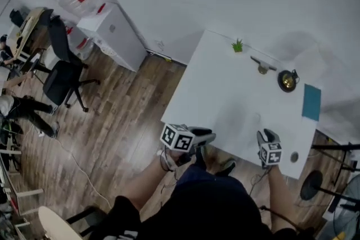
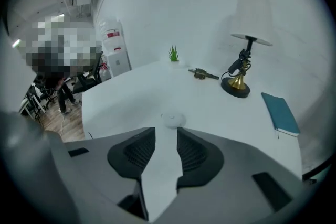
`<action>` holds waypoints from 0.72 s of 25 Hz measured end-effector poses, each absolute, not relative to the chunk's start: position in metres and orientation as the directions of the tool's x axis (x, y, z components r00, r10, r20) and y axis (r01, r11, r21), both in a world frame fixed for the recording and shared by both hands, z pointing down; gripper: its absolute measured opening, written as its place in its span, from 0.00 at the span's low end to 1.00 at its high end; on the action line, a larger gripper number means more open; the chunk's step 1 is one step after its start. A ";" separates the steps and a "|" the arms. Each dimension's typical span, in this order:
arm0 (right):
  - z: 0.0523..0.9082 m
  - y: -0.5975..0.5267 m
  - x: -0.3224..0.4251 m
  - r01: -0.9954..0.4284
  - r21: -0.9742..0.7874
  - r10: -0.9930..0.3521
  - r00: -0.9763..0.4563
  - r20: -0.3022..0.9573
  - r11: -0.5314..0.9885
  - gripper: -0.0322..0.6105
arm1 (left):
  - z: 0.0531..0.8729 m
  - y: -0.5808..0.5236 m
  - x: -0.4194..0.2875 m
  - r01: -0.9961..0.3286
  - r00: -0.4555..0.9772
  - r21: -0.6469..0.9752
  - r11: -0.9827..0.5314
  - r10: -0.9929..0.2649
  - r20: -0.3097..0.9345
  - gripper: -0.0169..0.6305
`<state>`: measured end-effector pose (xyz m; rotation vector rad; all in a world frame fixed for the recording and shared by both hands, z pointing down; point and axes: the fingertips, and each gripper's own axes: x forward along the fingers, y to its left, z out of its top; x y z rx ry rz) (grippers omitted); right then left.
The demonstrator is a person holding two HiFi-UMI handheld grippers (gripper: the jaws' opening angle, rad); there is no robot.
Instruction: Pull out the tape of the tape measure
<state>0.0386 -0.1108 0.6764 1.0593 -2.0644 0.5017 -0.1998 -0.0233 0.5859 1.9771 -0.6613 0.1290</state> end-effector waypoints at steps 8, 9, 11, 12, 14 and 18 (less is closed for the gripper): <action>0.558 -0.076 0.002 -0.770 -0.141 -0.624 -0.596 0.505 0.622 0.06 | 0.540 0.010 -0.220 -0.766 0.587 0.545 -0.340 -0.715 0.379 0.13; 0.542 -0.067 0.005 -0.759 -0.160 -0.631 -0.622 0.464 0.631 0.06 | 0.530 0.020 -0.218 -0.801 0.544 0.497 -0.332 -0.751 0.375 0.12; 0.510 -0.045 0.014 -0.729 -0.182 -0.636 -0.670 0.383 0.659 0.05 | 0.508 0.039 -0.206 -0.848 0.476 0.422 -0.319 -0.809 0.345 0.11; 0.495 -0.032 0.021 -0.713 -0.174 -0.637 -0.690 0.344 0.679 0.05 | 0.497 0.048 -0.197 -0.862 0.451 0.398 -0.313 -0.833 0.322 0.11; 0.468 -0.002 0.039 -0.682 -0.135 -0.634 -0.723 0.276 0.719 0.05 | 0.478 0.069 -0.173 -0.879 0.412 0.370 -0.300 -0.870 0.273 0.10; 0.424 0.058 0.083 -0.634 -0.074 -0.614 -0.767 0.189 0.770 0.05 | 0.445 0.114 -0.116 -0.904 0.336 0.342 -0.257 -0.921 0.196 0.10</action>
